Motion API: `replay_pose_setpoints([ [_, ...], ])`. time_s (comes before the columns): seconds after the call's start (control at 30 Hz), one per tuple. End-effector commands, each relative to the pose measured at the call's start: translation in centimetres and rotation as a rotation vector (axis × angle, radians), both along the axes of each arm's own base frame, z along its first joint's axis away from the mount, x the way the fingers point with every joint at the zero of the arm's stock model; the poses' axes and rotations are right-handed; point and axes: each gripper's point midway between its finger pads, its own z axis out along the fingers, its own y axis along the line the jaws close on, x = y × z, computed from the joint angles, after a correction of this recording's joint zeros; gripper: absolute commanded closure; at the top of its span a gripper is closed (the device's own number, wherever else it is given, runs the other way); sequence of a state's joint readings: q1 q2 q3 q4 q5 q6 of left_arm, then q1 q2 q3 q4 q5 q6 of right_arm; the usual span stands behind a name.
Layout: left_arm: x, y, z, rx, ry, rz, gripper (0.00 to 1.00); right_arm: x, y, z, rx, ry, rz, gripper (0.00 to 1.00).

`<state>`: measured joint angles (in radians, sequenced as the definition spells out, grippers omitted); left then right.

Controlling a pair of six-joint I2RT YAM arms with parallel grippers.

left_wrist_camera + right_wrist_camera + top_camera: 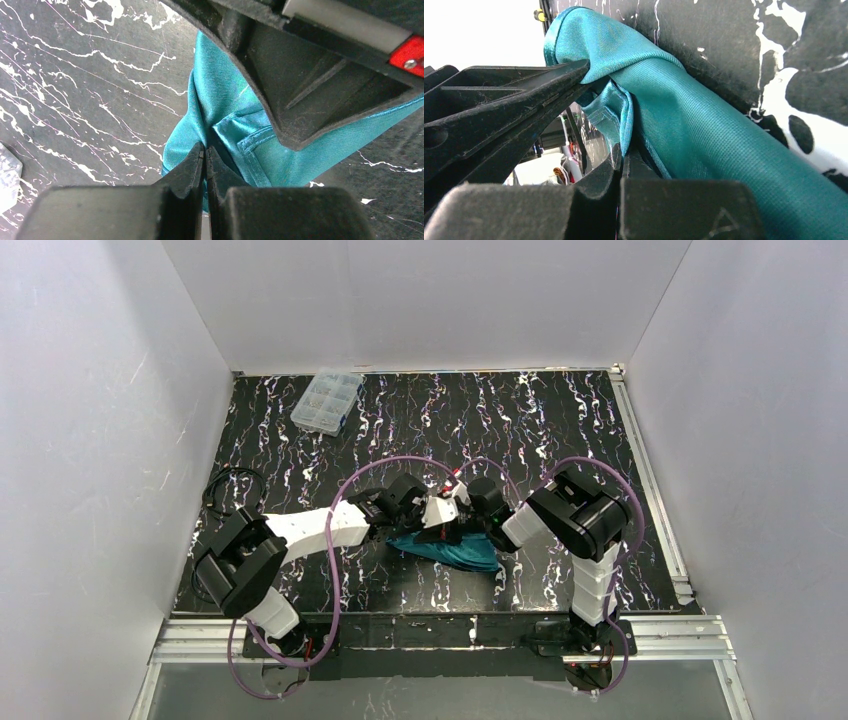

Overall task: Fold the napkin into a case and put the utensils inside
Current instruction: Stuff the top corner of the smaller-rectangle-folded napkin into the folded napkin.

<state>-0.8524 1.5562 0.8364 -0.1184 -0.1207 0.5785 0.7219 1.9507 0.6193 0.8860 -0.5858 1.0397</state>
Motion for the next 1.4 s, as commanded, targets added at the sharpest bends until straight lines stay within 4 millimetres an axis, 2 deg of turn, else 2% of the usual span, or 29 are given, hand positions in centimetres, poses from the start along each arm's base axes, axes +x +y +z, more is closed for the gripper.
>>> replay_pose_setpoints([
  [0.0,-0.5,0.1,0.7,-0.038,-0.003,-0.002,1.00,0.3,0.4,1.1,-0.012,-0.029,0.019,0.99],
  [0.4,-0.6,0.4,0.5,-0.036,-0.006,-0.004,1.00,0.4,1.6,3.9,0.112,-0.047,0.056,0.99],
  [0.57,-0.6,0.4,0.5,-0.033,-0.008,-0.008,1.00,0.6,1.8,4.4,0.138,-0.039,0.051,0.99],
  [0.73,-0.7,0.4,0.3,-0.032,-0.004,-0.010,1.00,1.0,1.7,3.2,0.078,-0.029,0.053,0.99],
  [0.93,-0.8,0.4,0.4,-0.030,0.001,-0.014,1.00,1.4,0.0,1.0,-0.044,-0.014,0.035,0.99],
  [1.03,-0.9,0.4,0.3,-0.028,0.006,-0.014,1.00,2.0,-0.3,1.4,-0.074,-0.045,0.037,0.99],
  [1.37,-0.8,0.3,0.2,-0.027,0.010,-0.024,1.00,2.8,1.0,3.5,-0.013,-0.067,0.065,0.99],
])
